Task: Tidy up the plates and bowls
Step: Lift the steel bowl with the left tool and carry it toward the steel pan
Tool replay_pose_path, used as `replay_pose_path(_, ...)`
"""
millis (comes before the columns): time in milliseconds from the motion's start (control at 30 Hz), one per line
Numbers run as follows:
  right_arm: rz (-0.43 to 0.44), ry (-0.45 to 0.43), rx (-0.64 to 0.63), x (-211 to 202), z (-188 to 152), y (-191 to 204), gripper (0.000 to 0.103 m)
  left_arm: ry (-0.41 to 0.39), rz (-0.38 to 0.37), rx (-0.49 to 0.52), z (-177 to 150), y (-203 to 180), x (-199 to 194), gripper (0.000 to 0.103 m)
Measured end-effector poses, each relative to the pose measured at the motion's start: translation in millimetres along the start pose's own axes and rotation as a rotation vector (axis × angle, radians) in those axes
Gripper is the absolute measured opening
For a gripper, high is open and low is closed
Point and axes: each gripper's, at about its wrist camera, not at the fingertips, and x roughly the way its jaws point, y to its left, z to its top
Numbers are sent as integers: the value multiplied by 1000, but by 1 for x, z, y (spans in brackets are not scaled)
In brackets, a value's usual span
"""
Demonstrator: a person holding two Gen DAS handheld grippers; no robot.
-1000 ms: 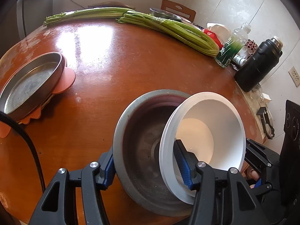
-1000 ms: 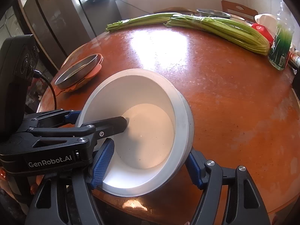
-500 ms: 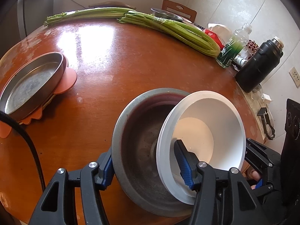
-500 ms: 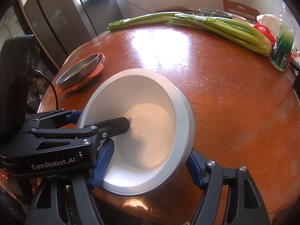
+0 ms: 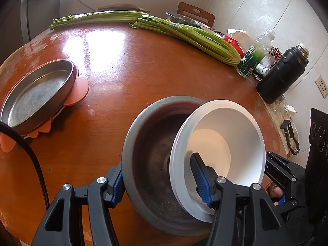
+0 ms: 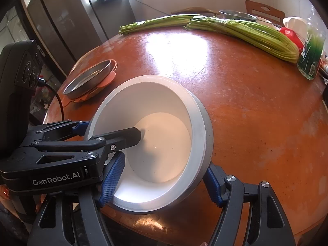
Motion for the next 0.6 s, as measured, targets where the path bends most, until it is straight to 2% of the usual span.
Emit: replay_pose_path(600,-4,-3,-23,1,7,9,75,-16,-3,-21,0,7,-6,58)
